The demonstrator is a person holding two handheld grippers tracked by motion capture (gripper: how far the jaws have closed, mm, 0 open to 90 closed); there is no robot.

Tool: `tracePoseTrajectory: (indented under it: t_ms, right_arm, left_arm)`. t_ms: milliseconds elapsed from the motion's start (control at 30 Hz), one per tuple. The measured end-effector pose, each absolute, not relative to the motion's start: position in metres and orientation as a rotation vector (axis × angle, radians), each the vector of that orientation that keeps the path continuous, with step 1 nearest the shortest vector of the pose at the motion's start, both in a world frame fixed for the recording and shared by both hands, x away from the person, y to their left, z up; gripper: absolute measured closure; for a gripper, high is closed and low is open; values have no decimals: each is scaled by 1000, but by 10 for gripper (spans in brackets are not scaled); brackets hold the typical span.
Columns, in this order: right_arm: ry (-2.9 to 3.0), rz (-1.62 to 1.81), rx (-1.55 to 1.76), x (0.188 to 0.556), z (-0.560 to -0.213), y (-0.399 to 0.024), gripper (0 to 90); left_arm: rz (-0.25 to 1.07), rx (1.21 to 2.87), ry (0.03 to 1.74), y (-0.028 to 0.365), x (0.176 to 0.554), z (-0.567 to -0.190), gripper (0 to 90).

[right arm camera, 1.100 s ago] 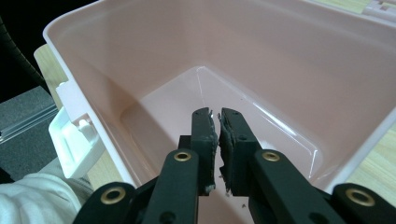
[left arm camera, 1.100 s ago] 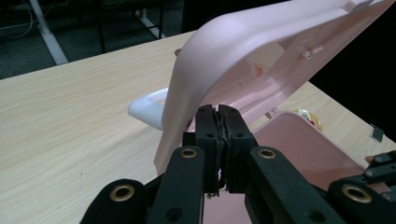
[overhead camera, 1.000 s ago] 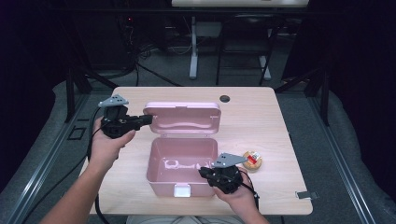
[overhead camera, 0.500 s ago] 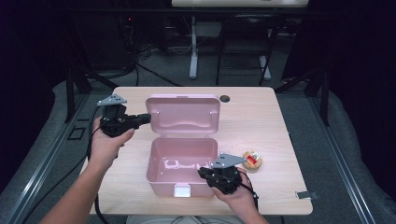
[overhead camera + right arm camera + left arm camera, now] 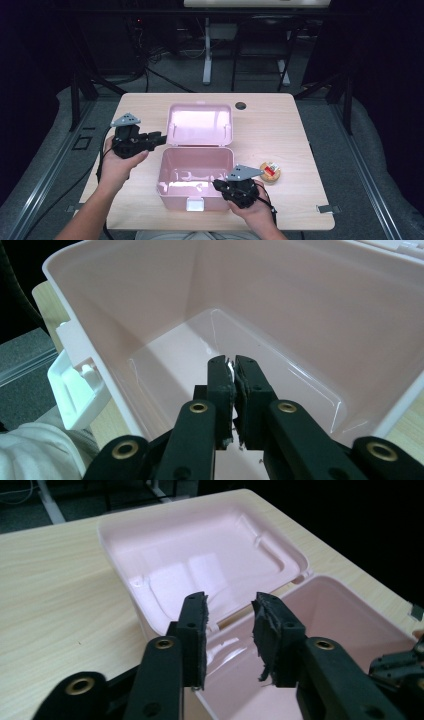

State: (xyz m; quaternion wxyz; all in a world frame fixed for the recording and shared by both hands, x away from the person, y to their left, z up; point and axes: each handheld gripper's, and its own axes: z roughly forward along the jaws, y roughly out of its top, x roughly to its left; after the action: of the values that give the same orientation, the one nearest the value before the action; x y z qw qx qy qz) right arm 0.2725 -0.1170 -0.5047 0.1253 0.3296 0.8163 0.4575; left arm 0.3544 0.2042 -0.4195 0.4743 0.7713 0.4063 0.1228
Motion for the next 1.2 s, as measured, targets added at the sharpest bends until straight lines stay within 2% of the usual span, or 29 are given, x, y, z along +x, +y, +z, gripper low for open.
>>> tracePoseTrajectory:
  t_ms: [333,700,1000,1200]
  right_arm:
    - [2375,1341,961,273,-505,-117,845]
    - [2368,1367,967,273,-497,-120,784]
    - [2317,1428,988,278,-483,-131,671]
    - [2288,1451,1009,284,-475,-140,557]
  left_arm:
    - [290,1877,1025,216,338,-461,538]
    - [286,1898,1018,232,333,-479,487]
    - [300,1938,985,236,331,-480,458]
    - [315,1944,949,242,330,-480,452]
